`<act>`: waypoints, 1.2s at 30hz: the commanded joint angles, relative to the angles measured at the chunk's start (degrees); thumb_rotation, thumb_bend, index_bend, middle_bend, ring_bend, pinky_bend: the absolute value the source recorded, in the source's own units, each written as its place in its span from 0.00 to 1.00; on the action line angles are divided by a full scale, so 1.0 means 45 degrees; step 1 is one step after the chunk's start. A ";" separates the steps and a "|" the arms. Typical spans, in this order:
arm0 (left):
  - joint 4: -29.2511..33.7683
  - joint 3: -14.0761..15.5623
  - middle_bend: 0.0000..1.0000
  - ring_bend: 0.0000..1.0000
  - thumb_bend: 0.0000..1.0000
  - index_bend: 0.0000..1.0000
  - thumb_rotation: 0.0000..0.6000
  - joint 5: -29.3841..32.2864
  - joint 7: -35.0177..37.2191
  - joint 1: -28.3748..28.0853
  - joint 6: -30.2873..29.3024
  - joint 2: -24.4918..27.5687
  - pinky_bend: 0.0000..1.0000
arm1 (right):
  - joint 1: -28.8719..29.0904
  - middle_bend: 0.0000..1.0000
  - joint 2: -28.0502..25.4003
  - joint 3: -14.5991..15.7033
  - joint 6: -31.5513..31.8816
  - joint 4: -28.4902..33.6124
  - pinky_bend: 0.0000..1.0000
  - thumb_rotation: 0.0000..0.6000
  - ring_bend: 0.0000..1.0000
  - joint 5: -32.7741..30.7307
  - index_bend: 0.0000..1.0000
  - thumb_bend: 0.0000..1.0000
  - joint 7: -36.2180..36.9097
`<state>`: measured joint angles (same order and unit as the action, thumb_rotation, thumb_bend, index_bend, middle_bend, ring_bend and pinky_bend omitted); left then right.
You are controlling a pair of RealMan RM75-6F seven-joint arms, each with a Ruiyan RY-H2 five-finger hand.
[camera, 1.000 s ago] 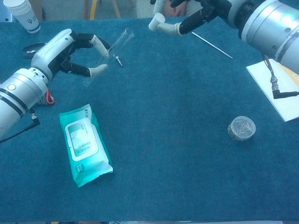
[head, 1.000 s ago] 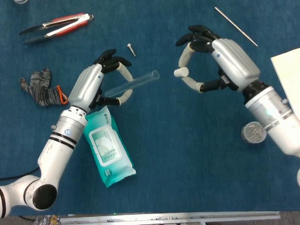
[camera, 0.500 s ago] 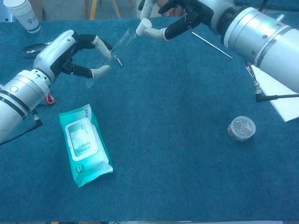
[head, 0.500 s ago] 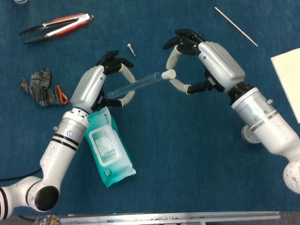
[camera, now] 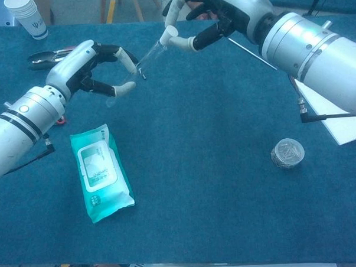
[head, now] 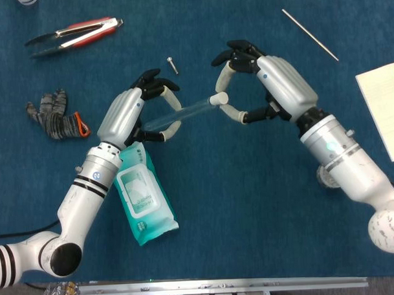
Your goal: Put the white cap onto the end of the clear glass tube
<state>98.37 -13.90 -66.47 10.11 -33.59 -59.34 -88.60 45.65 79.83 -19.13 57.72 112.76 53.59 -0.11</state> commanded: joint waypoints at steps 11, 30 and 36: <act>0.0030 0.0025 0.29 0.08 0.29 0.57 1.00 0.0104 -0.0083 -0.0049 0.0012 -0.0124 0.06 | 0.0085 0.30 0.0138 0.0074 -0.0048 -0.0050 0.19 1.00 0.10 -0.0177 0.61 0.31 -0.0168; -0.0026 -0.0007 0.29 0.07 0.29 0.57 1.00 0.0285 -0.0251 -0.0150 0.0120 -0.0127 0.06 | 0.0140 0.30 0.0135 0.0086 -0.0118 -0.0038 0.19 1.00 0.10 -0.0391 0.61 0.31 -0.0268; 0.0032 -0.0043 0.29 0.08 0.29 0.57 1.00 0.0309 -0.0228 -0.0157 0.0130 -0.0057 0.06 | 0.0173 0.30 0.0163 0.0093 -0.0121 -0.0064 0.19 1.00 0.10 -0.0455 0.61 0.31 -0.0325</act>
<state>98.51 -14.09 -65.09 9.08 -34.30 -58.76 -88.86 46.43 80.57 -18.71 57.17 112.47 51.55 -1.58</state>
